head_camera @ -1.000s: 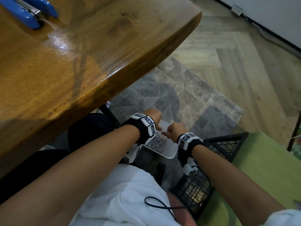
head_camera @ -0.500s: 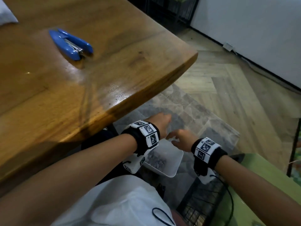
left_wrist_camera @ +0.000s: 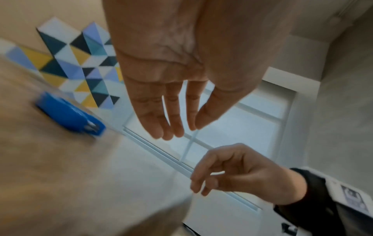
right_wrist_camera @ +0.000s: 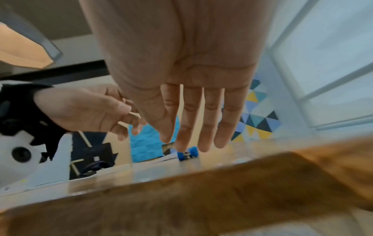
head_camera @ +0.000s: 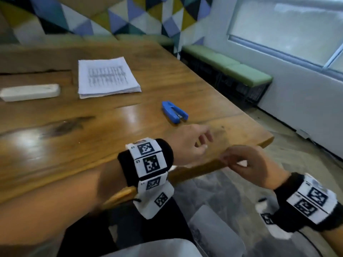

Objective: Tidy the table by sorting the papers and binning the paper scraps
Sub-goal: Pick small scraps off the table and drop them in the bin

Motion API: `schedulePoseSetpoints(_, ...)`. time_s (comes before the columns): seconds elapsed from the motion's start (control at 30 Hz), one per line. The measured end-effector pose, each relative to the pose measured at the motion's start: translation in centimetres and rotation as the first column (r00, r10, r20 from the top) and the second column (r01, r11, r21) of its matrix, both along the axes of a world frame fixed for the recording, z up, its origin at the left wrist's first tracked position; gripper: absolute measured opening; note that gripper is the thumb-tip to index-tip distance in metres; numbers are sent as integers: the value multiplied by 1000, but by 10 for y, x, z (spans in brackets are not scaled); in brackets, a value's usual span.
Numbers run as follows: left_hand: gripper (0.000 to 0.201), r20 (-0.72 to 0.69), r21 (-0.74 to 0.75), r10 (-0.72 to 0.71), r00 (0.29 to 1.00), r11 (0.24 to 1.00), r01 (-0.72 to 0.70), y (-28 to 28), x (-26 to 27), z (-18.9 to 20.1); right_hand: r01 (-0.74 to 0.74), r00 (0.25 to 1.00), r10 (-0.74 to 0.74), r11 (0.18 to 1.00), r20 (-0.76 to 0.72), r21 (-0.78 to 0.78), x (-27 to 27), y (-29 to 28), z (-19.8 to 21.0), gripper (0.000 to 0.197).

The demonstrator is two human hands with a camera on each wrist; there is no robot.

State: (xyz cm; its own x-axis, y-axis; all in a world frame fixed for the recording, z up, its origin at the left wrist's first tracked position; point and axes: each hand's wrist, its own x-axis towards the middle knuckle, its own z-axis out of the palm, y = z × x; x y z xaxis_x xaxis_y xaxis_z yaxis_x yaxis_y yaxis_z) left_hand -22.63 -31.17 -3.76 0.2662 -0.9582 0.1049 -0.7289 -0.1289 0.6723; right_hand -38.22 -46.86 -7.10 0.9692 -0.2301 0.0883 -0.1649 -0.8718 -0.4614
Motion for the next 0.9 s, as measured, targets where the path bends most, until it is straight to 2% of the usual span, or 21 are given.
schedulePoseSetpoints(0.07, 17, 62, 41, 60, 996, 997, -62, 26, 22, 4, -30, 999, 29, 997, -23, -72, 29, 12, 13, 19)
schedulePoseSetpoints(0.2, 18, 216, 180, 151, 965, 965, -191, 78, 61, 6, -53, 983, 23, 986, -182, -161, 87, 40, 29, 18)
schedulePoseSetpoints(0.27, 21, 292, 275, 178, 940, 925, -261, 106, 82, 2, -98, 943, 15, 968, -334, -231, 115, 51, 32, 24)
schedulePoseSetpoints(0.37, 34, 409, 427, 176, 895, 830, -358, 140, 113, -6, -232, 856, 1, 895, -518, -381, 148, 64, 28, 38)
schedulePoseSetpoints(0.43, 45, 455, 483, 183, 871, 771, -414, 159, 134, -12, -273, 840, 3, 867, -542, -417, 164, 72, 22, 47)
schedulePoseSetpoints(0.57, 71, 536, 555, 224, 814, 633, -540, 185, 162, -24, -288, 803, 8, 881, -596, -376, 182, 86, 4, 84)
schedulePoseSetpoints(0.7, 82, 552, 619, 279, 786, 494, -610, 199, 182, -21, -266, 796, -12, 891, -606, -368, 197, 98, 1, 103)
schedulePoseSetpoints(0.9, 88, 529, 669, 266, 806, 454, -589, 210, 203, -26, -251, 831, -18, 880, -556, -404, 225, 113, -5, 109)
